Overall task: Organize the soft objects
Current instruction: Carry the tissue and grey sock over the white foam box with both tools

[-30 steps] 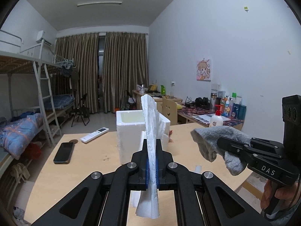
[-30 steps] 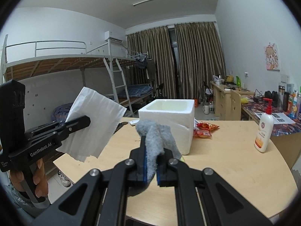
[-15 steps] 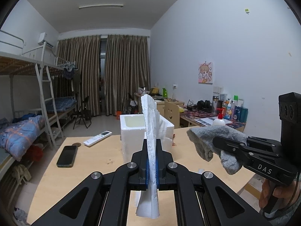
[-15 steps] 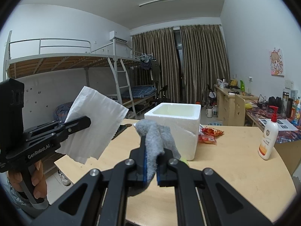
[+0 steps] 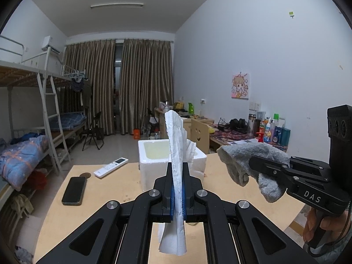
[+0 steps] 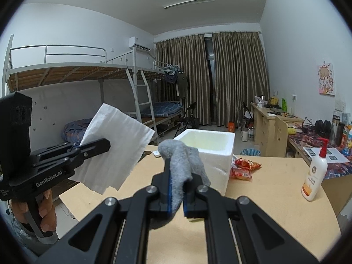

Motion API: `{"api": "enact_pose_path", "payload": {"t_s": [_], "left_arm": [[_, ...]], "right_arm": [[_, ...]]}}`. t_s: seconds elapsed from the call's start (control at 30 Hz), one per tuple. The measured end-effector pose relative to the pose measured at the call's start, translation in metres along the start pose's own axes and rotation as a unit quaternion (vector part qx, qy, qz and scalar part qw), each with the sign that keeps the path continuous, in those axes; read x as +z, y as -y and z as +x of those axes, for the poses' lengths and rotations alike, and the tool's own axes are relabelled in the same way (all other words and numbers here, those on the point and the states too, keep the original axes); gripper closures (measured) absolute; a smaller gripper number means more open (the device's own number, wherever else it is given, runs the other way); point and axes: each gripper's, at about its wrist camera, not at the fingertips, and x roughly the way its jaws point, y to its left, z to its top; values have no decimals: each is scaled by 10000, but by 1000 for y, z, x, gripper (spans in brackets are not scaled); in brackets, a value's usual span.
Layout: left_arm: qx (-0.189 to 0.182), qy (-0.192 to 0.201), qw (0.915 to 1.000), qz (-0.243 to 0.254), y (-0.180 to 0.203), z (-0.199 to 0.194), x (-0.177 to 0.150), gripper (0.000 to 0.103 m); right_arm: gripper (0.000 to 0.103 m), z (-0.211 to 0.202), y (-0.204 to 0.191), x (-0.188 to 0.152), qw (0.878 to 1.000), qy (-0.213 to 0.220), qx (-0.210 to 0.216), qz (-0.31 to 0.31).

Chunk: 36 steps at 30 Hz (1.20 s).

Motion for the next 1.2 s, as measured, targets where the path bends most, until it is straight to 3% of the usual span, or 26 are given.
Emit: {"api": "enact_pose_path", "payload": {"t_s": [0.6, 1.2], "left_arm": [[-14, -27, 10000, 3, -13, 47, 39, 98], [-239, -107, 9996, -111, -33, 107, 56, 98]], "right_arm": [[93, 30, 11, 29, 9999, 42, 93, -59], [93, 64, 23, 49, 9998, 58, 210, -1]]}}
